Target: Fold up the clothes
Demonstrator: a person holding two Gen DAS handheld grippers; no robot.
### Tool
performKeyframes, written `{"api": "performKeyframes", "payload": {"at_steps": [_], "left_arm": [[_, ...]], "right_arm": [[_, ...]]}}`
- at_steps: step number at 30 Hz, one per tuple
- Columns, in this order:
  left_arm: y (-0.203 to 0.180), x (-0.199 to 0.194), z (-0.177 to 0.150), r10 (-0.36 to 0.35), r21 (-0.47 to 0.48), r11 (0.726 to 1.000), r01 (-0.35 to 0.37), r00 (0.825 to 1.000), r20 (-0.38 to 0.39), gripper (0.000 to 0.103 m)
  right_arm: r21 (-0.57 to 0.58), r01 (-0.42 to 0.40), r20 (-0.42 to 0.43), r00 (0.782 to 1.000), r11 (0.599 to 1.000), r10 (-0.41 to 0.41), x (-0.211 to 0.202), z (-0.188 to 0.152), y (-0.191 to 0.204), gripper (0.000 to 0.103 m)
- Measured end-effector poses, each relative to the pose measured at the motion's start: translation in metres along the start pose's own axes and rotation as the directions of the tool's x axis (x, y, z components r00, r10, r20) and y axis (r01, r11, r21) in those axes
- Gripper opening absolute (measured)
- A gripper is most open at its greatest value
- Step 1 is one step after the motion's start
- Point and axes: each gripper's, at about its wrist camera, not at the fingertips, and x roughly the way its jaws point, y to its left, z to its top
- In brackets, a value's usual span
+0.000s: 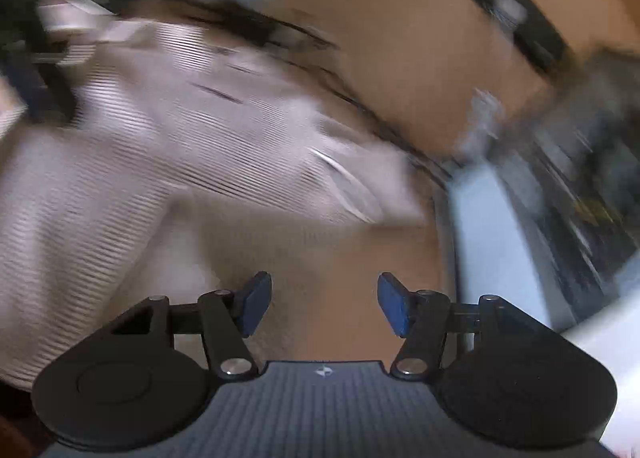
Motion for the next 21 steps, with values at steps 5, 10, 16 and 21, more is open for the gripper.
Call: {"api": "performKeyframes", "payload": {"at_steps": [5, 10, 16, 21], "left_arm": [[0.001, 0.001, 0.001, -0.012, -0.006, 1.000, 0.012, 1.000, 0.003, 0.103], [0.001, 0.002, 0.003, -0.014, -0.001, 1.000, 0.014, 1.000, -0.002, 0.103], [0.003, 0.000, 0.000, -0.023, 0.019, 1.000, 0.023, 1.000, -0.011, 0.103], [0.007, -0.002, -0.001, -0.041, 0.003, 0.999, 0.041, 0.999, 0.007, 0.103]], "right_arm": [[0.139, -0.142, 0.001, 0.990, 0.980, 0.143, -0.024, -0.019, -0.040, 0.061], [0.014, -0.224, 0.043, 0.974, 0.975, 0.223, -0.021, -0.001, 0.012, 0.066], [0.097, 0.029, 0.020, 0.999, 0.995, -0.031, -0.005, 0.005, 0.011, 0.063], [0.258, 0.275, -0.236, 0.948, 0.926, -0.216, -0.009, -0.064, -0.068, 0.063]]}}
